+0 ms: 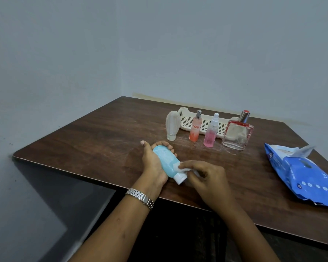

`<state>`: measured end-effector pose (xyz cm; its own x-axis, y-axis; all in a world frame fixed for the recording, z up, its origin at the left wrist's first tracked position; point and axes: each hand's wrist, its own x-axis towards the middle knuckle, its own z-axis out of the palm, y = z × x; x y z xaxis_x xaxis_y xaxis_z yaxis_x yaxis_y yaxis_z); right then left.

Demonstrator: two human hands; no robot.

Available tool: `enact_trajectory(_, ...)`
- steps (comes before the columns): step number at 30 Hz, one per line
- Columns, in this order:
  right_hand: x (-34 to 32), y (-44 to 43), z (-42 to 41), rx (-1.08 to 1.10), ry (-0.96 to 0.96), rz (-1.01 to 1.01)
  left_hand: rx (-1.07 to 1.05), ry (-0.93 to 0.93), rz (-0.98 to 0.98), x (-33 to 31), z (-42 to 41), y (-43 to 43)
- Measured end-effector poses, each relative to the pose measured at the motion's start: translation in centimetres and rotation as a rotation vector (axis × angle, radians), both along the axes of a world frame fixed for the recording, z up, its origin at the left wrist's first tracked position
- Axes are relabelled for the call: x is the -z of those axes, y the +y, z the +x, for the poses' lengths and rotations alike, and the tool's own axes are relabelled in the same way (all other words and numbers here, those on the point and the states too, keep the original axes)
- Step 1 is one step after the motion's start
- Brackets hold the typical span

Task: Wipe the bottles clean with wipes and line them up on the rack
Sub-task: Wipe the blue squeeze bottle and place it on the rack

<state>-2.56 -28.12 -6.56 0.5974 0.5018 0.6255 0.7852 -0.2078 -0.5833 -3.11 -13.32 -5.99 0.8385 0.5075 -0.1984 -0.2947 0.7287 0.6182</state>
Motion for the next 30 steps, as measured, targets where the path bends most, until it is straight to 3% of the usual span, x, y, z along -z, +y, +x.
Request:
enact_trajectory(5,-0.9,0.1,1.1,0.023,0.204,-0.025,0.002,-0.004,0.006,0.0,0.0,0.0)
enact_trajectory(21,-1.1,-0.4,1.4,-0.063,0.415,0.002,0.029,-0.001,0.013,-0.3,-0.3,-0.3)
enact_trajectory(27,-1.1,1.3,0.9,0.023,0.401,0.06,0.04,-0.008,-0.006,-0.3,-0.2,-0.2)
enact_trajectory(30,-1.2,0.3,1.1,-0.077,0.52,0.058,0.044,0.003,0.016,-0.2,-0.3,-0.2)
